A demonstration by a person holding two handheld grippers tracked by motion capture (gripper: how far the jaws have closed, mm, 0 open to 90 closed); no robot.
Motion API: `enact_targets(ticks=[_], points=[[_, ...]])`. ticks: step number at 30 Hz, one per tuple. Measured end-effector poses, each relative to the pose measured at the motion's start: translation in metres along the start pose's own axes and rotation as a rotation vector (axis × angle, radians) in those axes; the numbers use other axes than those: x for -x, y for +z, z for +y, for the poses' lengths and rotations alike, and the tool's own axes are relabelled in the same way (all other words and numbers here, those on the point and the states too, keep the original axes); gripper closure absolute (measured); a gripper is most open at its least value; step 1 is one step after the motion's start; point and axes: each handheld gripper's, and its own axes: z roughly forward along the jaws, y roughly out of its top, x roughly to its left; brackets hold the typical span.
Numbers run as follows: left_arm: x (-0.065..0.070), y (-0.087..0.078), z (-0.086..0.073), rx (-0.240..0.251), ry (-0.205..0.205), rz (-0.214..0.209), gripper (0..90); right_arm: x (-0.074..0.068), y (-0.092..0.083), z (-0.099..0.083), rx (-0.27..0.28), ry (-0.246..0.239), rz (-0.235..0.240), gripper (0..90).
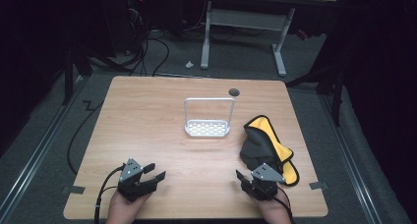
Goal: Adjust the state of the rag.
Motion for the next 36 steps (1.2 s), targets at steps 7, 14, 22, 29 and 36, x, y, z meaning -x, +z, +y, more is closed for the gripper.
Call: enact_targets(ticks=[7,14,22,29,36], points=[[0.001,0.000,0.000,-0.004,-0.001,-0.010,47.6,0.001,-0.002,0.002,0.013,0.001,0.005,52.8],[0.002,-0.001,0.000,0.000,0.011,-0.019,46.8,0.020,-0.012,0.007,0.032,0.050,-0.080,57.7],[0.002,0.001,0.001,-0.007,0.012,-0.026,46.6,0.065,-0.031,-0.005,0.025,0.138,-0.216,51.0],[0.003,0.002,0.000,-0.009,0.013,-0.028,46.6,0.097,-0.052,-0.017,0.053,0.222,-0.308,44.9],[0.004,0.003,0.000,-0.011,0.016,-0.032,46.6,0.103,-0.039,-0.022,0.012,0.262,-0.278,36.5]])
